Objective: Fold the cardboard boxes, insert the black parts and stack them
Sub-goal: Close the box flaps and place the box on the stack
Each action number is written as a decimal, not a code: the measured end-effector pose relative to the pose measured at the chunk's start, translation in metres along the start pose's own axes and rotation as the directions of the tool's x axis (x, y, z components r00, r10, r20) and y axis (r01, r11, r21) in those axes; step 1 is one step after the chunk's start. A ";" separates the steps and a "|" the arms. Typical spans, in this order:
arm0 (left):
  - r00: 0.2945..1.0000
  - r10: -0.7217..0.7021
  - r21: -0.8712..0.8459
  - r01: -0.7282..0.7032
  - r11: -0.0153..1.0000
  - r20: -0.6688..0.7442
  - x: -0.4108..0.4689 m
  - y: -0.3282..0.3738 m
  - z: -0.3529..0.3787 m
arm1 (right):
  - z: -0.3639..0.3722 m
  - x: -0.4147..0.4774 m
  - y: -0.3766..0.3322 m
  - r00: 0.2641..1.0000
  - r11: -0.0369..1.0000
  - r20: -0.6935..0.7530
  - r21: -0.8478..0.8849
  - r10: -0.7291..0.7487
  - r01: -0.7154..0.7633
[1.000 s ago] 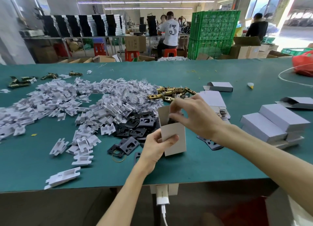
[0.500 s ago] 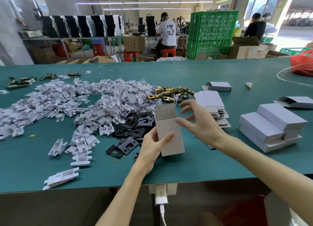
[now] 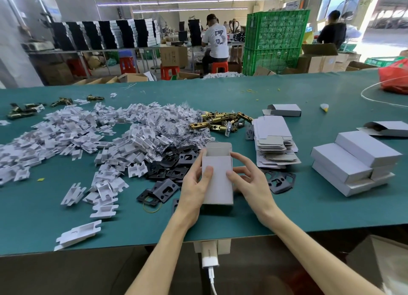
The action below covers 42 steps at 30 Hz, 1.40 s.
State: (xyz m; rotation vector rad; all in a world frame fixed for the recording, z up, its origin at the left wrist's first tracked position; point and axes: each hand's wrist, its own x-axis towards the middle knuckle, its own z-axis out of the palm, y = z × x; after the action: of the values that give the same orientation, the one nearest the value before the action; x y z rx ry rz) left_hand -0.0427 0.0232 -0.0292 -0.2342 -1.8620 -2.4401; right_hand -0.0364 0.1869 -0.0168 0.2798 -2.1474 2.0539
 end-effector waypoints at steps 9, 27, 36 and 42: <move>0.999 -0.022 0.045 0.024 0.999 -0.041 0.001 -0.001 0.001 | -0.007 0.000 0.009 0.995 0.973 0.005 0.209 0.100 -0.098; 0.998 -0.067 0.071 0.068 0.995 -0.020 -0.004 0.003 0.001 | -0.001 -0.005 0.005 0.996 0.990 0.051 0.124 0.068 -0.074; 0.997 -0.082 0.031 0.082 0.996 -0.015 -0.003 0.001 -0.001 | -0.001 -0.004 0.007 0.994 0.987 0.054 0.125 0.092 -0.099; 0.995 -0.101 0.021 0.101 0.995 -0.016 -0.002 0.001 -0.002 | -0.002 -0.006 0.008 0.992 0.983 0.061 0.140 0.111 -0.118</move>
State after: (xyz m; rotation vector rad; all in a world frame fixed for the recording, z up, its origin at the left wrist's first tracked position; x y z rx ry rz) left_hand -0.0405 0.0213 -0.0295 -0.1237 -1.9386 -2.4769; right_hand -0.0329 0.1895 -0.0255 0.2358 -2.0944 2.2952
